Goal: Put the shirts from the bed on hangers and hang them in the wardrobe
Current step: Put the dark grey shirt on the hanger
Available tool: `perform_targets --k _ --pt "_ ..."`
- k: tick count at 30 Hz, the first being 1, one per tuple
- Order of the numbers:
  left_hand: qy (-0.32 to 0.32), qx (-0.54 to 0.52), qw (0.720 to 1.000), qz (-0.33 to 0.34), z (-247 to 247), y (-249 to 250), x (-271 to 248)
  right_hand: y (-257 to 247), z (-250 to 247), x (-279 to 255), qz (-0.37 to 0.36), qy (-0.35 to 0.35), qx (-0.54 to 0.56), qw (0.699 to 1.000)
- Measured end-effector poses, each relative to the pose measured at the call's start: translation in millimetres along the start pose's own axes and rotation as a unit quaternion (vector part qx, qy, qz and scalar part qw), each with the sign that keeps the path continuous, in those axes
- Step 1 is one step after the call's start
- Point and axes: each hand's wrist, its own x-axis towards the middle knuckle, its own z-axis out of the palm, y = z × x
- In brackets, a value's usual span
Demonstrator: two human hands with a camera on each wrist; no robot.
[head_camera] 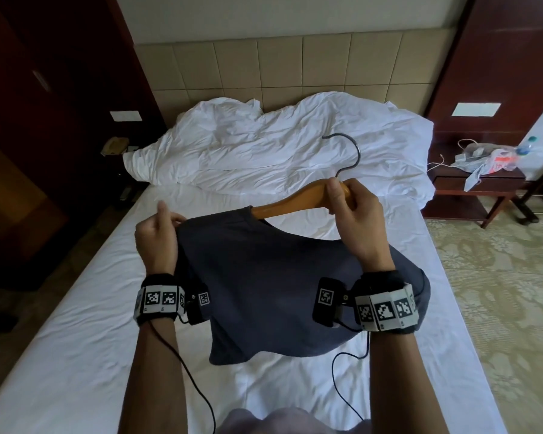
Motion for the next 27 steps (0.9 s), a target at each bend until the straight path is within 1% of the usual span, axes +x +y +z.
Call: perform_targets --k 2,4,7,9,10,12,13,14,16,18,20,23,25,27 --pt "-0.038 0.032 0.998 0.027 3 5 3 4 0 0 -0.003 -0.025 -0.019 1.000" --pt "-0.089 0.088 0.989 0.084 13 18 0 4 5 -2 -0.007 -0.035 -0.028 0.999" --pt "-0.177 0.166 0.951 0.189 38 46 -18 -3 14 -6 -0.014 -0.058 -0.032 0.998" --pt "-0.228 0.184 0.925 0.241 58 64 -37 -11 20 -9 -0.019 -0.081 -0.041 0.996" --pt "-0.248 0.178 0.919 0.249 67 72 -47 -14 23 -11 -0.019 -0.090 -0.044 0.995" --pt "-0.265 0.134 0.930 0.216 81 81 -60 -15 25 -12 -0.013 -0.095 -0.038 0.995" --pt "-0.258 0.124 0.938 0.198 85 83 -64 -14 24 -12 -0.007 -0.096 -0.024 0.995" --pt "-0.238 0.134 0.942 0.193 88 82 -66 -13 21 -12 -0.005 -0.100 -0.003 0.995" --pt "-0.182 0.174 0.944 0.214 89 79 -67 -9 16 -11 -0.013 -0.112 0.037 0.993" --pt "-0.123 0.163 0.952 0.229 86 76 -65 -3 8 -8 -0.022 -0.113 0.029 0.993" --pt "-0.076 0.137 0.963 0.220 80 76 -58 9 0 -4 -0.026 -0.125 -0.037 0.991" --pt "-0.017 0.111 0.977 0.183 68 77 -44 32 -7 -2 -0.012 -0.146 -0.181 0.972" --pt "0.015 0.107 0.980 0.166 62 79 -39 37 -5 -7 0.004 -0.126 -0.230 0.965" --pt "0.029 0.103 0.982 0.158 57 80 -38 37 0 -10 -0.009 -0.087 -0.248 0.965"
